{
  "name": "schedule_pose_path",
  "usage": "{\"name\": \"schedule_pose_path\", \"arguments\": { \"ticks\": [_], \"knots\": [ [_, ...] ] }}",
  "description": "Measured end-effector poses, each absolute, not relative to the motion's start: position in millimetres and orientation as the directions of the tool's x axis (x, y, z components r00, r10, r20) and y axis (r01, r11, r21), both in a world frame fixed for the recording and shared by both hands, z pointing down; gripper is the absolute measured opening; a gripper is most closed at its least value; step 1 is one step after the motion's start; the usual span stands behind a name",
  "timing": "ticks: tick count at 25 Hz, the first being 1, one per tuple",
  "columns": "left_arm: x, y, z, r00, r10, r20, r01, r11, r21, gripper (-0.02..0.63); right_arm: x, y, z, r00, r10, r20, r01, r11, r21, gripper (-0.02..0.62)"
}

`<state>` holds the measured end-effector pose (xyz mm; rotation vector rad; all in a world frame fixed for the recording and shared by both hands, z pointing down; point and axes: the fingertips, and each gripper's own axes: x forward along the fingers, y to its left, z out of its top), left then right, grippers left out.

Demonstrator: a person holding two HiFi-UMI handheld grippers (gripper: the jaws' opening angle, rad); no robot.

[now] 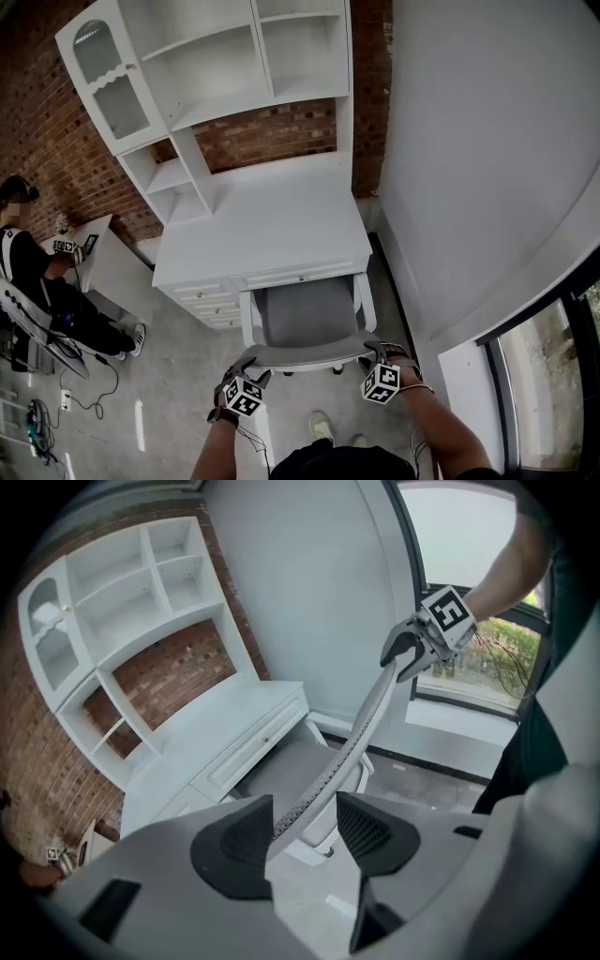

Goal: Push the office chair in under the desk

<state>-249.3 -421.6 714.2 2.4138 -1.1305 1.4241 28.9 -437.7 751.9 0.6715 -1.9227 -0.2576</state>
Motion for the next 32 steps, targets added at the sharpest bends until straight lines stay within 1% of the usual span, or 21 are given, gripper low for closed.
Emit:
{"name": "schedule_pose_path", "arguments": {
  "ticks": [3,6,10,16,21,25,28,32],
  "knots": [
    [-240,-417,699,0.303,-0.568,0.765,-0.702,-0.676,-0.223,0.210,32,-432,737,-0.326,-0.573,0.752,-0.371,0.809,0.455,0.169],
    [-226,-409,683,0.347,-0.598,0.722,-0.761,-0.630,-0.157,0.205,29,-421,720,-0.357,-0.581,0.731,-0.436,0.796,0.420,0.163],
    [-198,-401,663,0.433,-0.621,0.653,-0.817,-0.577,-0.006,0.185,26,-408,690,-0.405,-0.595,0.694,-0.541,0.768,0.342,0.112],
    [-161,-391,629,0.523,-0.650,0.552,-0.830,-0.537,0.154,0.138,24,-396,653,-0.454,-0.631,0.629,-0.669,0.708,0.227,0.048],
    [-144,-387,602,0.538,-0.684,0.492,-0.842,-0.468,0.269,0.061,26,-399,618,-0.491,-0.670,0.557,-0.750,0.650,0.120,0.027],
    [-136,-384,573,0.557,-0.720,0.414,-0.826,-0.427,0.369,0.023,26,-404,589,-0.524,-0.702,0.481,-0.790,0.612,0.032,0.020],
    [-129,-385,547,0.561,-0.746,0.359,-0.815,-0.424,0.394,0.017,28,-408,562,-0.542,-0.718,0.436,-0.799,0.601,-0.004,0.017],
    [-127,-387,511,0.538,-0.787,0.302,-0.827,-0.424,0.369,0.015,27,-408,528,-0.564,-0.737,0.373,-0.798,0.603,-0.017,0.014]
  ]
}}
